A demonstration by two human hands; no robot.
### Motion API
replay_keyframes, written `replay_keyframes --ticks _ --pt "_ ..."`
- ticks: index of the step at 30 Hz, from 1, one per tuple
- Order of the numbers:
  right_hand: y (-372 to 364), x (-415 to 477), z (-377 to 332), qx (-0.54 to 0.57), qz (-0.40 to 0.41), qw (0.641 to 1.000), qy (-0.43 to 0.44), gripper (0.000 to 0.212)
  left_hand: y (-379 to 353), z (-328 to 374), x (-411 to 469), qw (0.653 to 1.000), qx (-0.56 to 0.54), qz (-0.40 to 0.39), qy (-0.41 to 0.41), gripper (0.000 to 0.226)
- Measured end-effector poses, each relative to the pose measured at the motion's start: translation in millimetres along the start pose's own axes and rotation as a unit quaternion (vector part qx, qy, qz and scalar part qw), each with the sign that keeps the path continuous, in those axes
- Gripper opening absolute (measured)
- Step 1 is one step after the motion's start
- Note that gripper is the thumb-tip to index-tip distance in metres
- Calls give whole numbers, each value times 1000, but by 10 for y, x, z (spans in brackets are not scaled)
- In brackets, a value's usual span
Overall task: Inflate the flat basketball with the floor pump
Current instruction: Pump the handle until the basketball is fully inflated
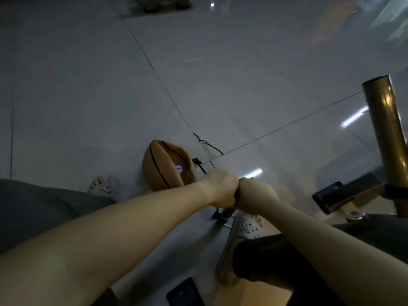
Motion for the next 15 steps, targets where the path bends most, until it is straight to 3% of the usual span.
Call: replay_keyframes --ticks 2,5,8,12,15 --pt "36 -35 -45 23 -26 999 -18 13 59 -6 -38 999 14 -32 -4 10" --pt "127 -104 -158 36 -73 996 37 35 193 0 -150 998 30 -56 4 9" --pt "685 -290 -95 50 -43 993 99 30 744 39 -285 1000 -4 -7 8 6" --pt "1536 -495 127 155 -42 981 108 18 1614 56 -360 999 -31 39 -5 12" --pt "1679 -463 264 112 -48 989 86 9 1786 6 -343 996 -40 75 -1 18"
Point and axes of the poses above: each hand's wrist, its own x-axis towards the middle knuckle, its own y-axis out of the back of the hand, z = x × y, the point moved 7 cm from there along x, towards the middle knuckle, and after that the axes turned 3 degrees about z, right-handed, at the moved point
